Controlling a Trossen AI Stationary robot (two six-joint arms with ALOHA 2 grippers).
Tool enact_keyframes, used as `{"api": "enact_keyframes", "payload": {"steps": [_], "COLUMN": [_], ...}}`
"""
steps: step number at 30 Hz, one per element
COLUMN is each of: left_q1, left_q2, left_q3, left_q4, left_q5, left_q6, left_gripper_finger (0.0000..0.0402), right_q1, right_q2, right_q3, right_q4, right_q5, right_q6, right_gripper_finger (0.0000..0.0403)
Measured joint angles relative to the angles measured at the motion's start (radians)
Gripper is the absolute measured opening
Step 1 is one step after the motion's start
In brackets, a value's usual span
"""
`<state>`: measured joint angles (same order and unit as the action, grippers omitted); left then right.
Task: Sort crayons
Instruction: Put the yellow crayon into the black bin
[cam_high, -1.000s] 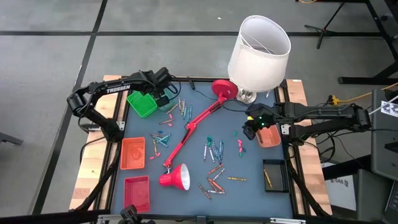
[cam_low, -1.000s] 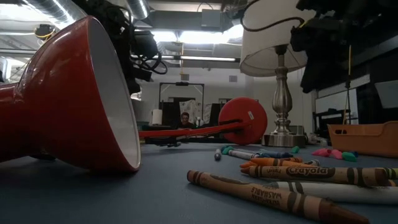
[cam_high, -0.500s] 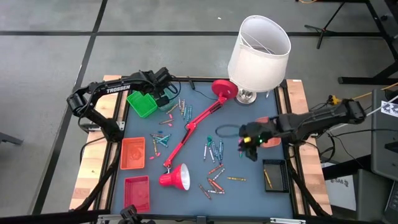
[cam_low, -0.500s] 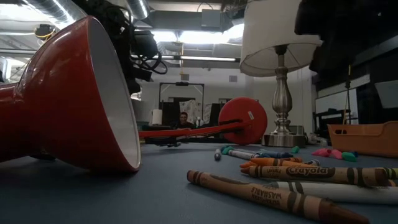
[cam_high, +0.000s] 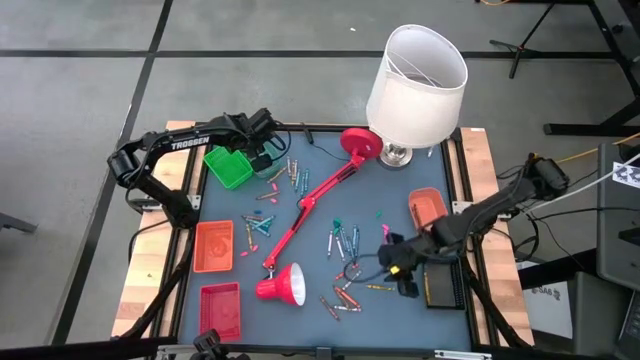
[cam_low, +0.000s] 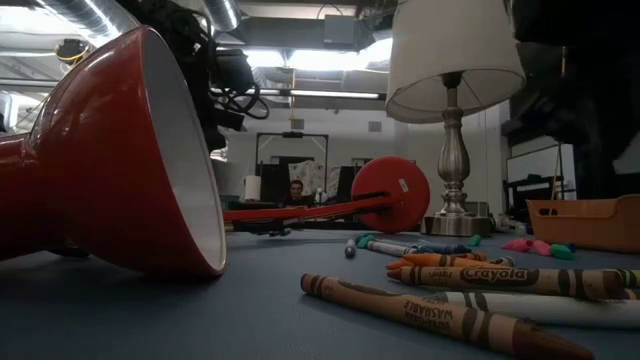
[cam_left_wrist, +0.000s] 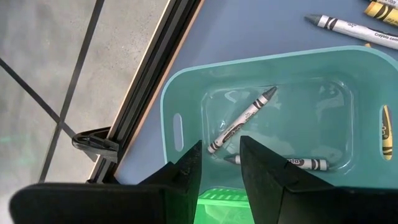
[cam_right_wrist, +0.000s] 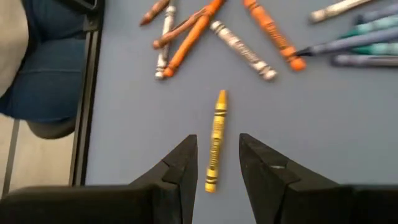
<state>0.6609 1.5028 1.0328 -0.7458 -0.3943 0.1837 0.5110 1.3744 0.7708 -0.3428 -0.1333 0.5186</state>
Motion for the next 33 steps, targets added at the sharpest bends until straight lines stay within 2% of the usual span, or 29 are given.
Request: {"api": "enact_keyframes", "payload": {"steps": [9,18,33], "left_q1": [0.0,0.0,0.0], "left_q2": [0.0,0.0,0.0], "left_q3": [0.0,0.0,0.0], "left_q4": [-0.001,-0.001,-0.001], "left_q5": [0.0,0.0,0.0], "left_q6": [0.0,0.0,0.0], "left_gripper_finger": [0.0092,0.0092,0.0092], "right_q1": [0.074,0.08,0.08], "right_q2": [0.132,0.226,0.246], "right_q3": [0.0,0.0,0.001], "right_q4": [0.042,0.057,0.051], "right_q5": [0.027,0.045,0.061], "right_q6": [0.0,0.0,0.0], "right_gripper_finger": [0.0115,0.0115,0.0115]}}
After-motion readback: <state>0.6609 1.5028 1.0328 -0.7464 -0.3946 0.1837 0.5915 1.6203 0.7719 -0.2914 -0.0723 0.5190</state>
